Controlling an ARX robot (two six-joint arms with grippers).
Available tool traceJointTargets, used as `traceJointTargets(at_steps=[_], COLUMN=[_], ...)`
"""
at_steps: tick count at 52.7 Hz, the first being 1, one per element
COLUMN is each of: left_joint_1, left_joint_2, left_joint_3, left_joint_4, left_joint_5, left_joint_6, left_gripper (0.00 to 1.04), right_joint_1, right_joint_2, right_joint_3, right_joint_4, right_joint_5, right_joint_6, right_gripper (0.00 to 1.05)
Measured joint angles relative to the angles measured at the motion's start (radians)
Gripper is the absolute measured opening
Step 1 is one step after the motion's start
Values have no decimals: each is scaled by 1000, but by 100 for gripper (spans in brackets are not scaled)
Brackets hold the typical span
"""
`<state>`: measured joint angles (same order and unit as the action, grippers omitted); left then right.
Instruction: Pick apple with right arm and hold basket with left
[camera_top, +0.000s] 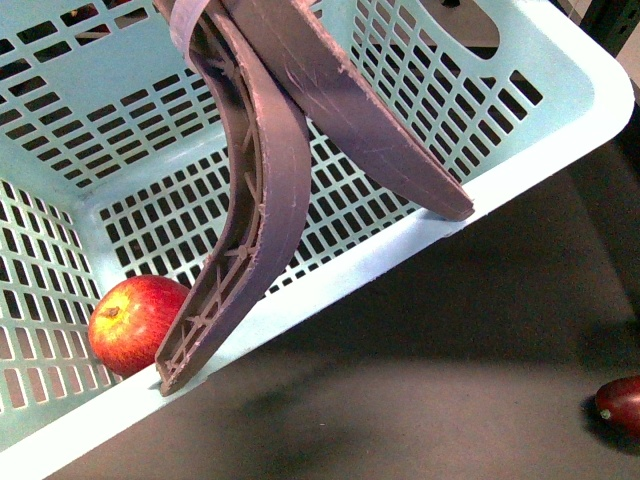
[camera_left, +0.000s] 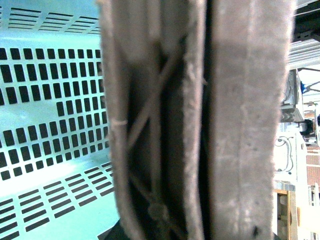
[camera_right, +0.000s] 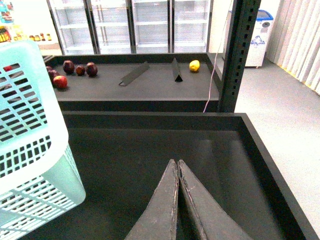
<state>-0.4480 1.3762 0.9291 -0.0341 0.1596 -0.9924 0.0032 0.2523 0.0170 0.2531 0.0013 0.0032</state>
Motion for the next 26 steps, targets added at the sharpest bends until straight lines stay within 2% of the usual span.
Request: traceJointTargets(at_steps=[17,22,26], left_joint_1=[0,0,0], left_joint_2=[0,0,0], left_joint_3=[0,0,0], left_joint_4=[0,0,0], left_joint_5=[-1,0,-2], left_joint_6=[0,0,0], left_gripper=[14,14,14], right_joint_1=[0,0,0], right_joint_2=[-78,-214,-243], right_joint_3=[0,0,0], right_joint_4=[-78,-240,-249], right_joint_5=[0,0,1], right_joint_6=[0,0,0], right_gripper=[2,2,2])
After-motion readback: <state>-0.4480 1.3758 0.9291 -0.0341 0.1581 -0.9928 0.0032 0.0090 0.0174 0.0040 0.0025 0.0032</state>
